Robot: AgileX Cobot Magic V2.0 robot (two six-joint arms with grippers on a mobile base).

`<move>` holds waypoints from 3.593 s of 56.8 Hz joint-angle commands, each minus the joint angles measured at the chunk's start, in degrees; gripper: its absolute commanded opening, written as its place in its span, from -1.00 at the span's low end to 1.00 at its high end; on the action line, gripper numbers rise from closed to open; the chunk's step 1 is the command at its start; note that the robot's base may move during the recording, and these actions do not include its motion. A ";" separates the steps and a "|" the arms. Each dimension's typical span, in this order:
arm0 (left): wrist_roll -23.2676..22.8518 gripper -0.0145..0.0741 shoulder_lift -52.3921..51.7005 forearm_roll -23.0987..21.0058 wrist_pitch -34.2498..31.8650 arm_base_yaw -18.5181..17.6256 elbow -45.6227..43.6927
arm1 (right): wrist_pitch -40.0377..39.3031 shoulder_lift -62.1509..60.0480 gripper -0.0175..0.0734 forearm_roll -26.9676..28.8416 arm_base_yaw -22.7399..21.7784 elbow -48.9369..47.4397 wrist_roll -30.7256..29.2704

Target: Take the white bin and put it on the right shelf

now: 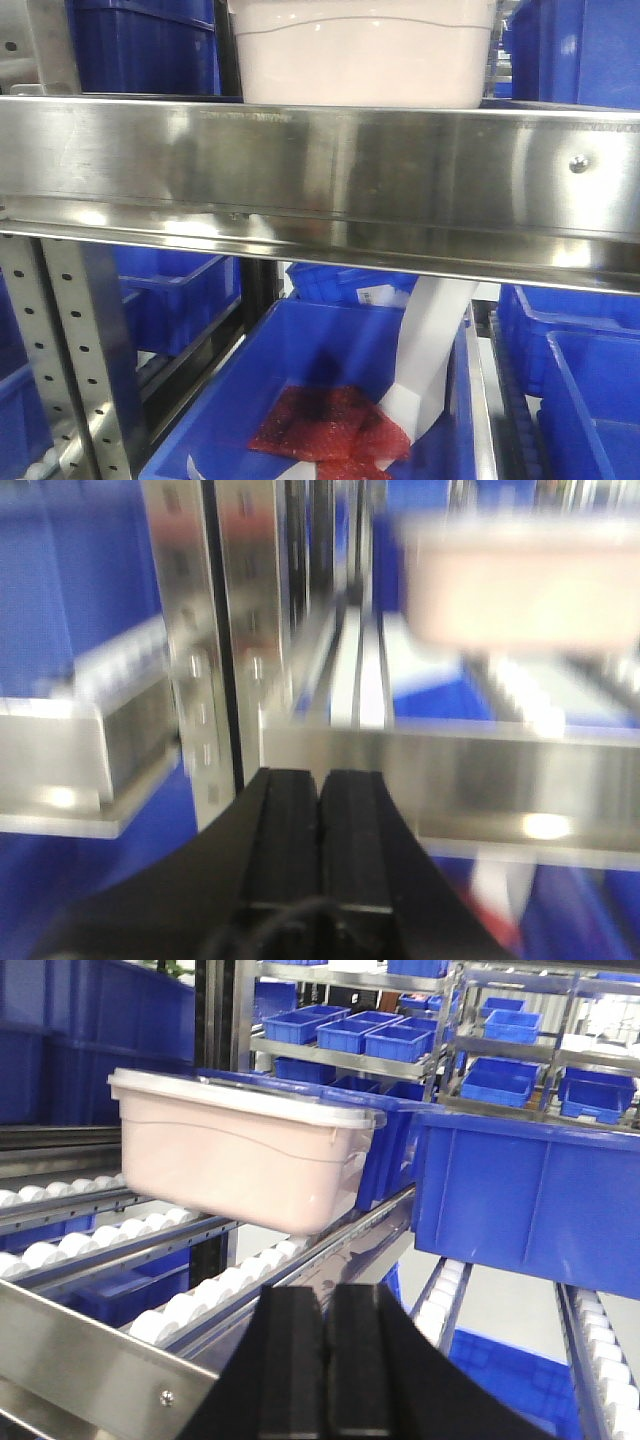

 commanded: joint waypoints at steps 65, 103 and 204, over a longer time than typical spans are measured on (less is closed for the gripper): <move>-0.61 -0.94 -2.48 -0.77 -28.77 -3.24 26.28 | -3.61 0.80 -0.46 1.68 -0.23 -1.35 -0.03; -0.61 -0.94 -2.48 -0.77 -30.29 0.79 28.53 | -3.61 0.80 -0.46 1.68 -0.23 -1.35 -0.03; -0.61 -0.94 -2.25 -0.77 -30.06 0.79 28.53 | -31.50 -4.29 -0.46 -36.88 6.90 23.58 38.82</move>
